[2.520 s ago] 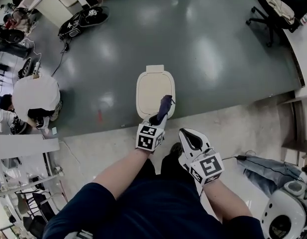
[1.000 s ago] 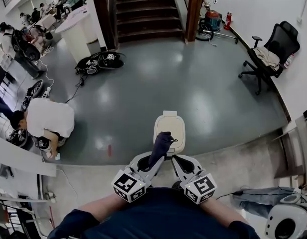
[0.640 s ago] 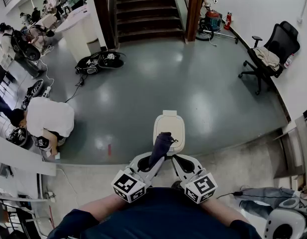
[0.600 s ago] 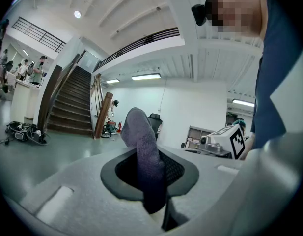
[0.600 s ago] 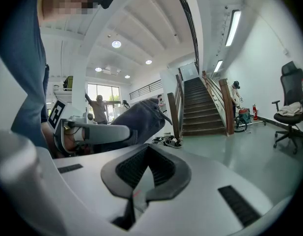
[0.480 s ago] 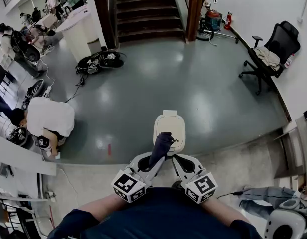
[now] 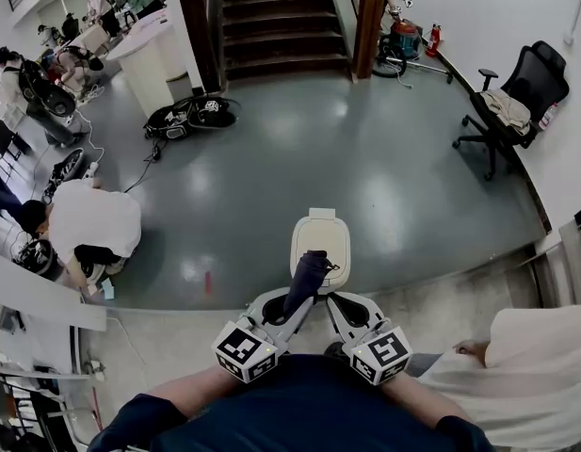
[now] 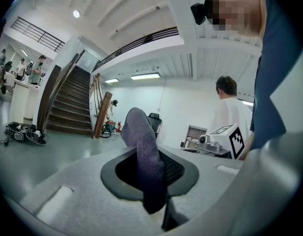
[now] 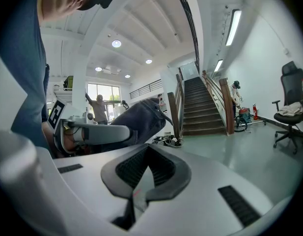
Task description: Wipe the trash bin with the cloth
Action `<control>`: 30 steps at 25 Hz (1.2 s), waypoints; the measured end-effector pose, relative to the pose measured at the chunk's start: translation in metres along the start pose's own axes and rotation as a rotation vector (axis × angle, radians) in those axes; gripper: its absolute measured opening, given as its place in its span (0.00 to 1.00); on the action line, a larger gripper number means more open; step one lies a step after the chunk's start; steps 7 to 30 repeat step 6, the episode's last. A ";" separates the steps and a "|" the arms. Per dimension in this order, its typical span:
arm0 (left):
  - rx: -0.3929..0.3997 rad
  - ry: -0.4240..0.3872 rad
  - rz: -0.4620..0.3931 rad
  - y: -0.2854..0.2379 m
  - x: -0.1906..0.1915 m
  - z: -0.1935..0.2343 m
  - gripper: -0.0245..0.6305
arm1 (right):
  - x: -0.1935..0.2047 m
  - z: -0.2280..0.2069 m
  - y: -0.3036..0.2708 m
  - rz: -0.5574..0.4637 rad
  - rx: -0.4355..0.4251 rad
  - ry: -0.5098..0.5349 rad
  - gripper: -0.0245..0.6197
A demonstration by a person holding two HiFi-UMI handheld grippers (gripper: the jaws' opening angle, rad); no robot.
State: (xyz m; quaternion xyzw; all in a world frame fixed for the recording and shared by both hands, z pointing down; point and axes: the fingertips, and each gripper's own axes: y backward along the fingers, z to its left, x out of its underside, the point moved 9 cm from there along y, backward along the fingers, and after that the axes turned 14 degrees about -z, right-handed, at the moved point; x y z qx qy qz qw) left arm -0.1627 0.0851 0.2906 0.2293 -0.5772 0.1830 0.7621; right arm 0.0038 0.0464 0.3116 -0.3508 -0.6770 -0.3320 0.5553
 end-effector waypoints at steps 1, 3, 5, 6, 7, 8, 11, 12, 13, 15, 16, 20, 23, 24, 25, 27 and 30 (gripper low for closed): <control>0.001 -0.001 0.000 -0.001 0.000 0.000 0.12 | 0.000 0.000 0.000 -0.001 0.001 0.000 0.05; 0.001 -0.001 0.001 -0.001 0.000 0.000 0.12 | 0.000 -0.001 0.000 -0.001 0.003 -0.001 0.05; 0.001 -0.001 0.002 -0.001 0.001 0.000 0.12 | 0.000 -0.001 0.000 -0.002 0.004 -0.002 0.05; 0.001 -0.001 0.003 -0.001 0.001 0.001 0.12 | 0.000 -0.001 0.000 -0.002 0.004 -0.003 0.05; 0.001 -0.001 0.003 -0.001 0.001 0.001 0.12 | 0.000 -0.001 0.000 -0.002 0.004 -0.003 0.05; 0.001 -0.001 0.003 -0.001 0.001 0.001 0.12 | 0.000 -0.001 0.000 -0.002 0.004 -0.003 0.05; 0.001 -0.001 0.003 -0.001 0.001 0.001 0.12 | 0.000 -0.001 0.000 -0.002 0.004 -0.003 0.05; 0.001 -0.001 0.003 -0.001 0.001 0.001 0.12 | 0.000 -0.001 0.000 -0.002 0.004 -0.003 0.05; 0.001 -0.001 0.003 -0.001 0.001 0.001 0.12 | 0.000 -0.001 0.000 -0.002 0.004 -0.003 0.05; 0.001 -0.001 0.003 -0.001 0.001 0.001 0.12 | 0.000 -0.001 0.000 -0.002 0.004 -0.003 0.05; 0.001 -0.001 0.003 -0.001 0.001 0.001 0.12 | 0.000 -0.001 0.000 -0.002 0.004 -0.003 0.05; 0.001 -0.001 0.003 -0.001 0.001 0.001 0.12 | 0.000 -0.001 0.000 -0.002 0.004 -0.003 0.05; 0.001 -0.001 0.003 -0.001 0.001 0.001 0.12 | 0.000 -0.001 0.000 -0.002 0.004 -0.003 0.05; 0.001 -0.001 0.003 -0.001 0.001 0.001 0.12 | 0.000 -0.001 0.000 -0.002 0.004 -0.003 0.05; 0.001 -0.001 0.003 -0.001 0.001 0.001 0.12 | 0.000 -0.001 0.000 -0.002 0.004 -0.003 0.05; 0.001 -0.001 0.003 -0.001 0.001 0.001 0.12 | 0.000 -0.001 0.000 -0.002 0.004 -0.003 0.05; 0.001 -0.001 0.003 -0.001 0.001 0.001 0.12 | 0.000 -0.001 0.000 -0.002 0.004 -0.003 0.05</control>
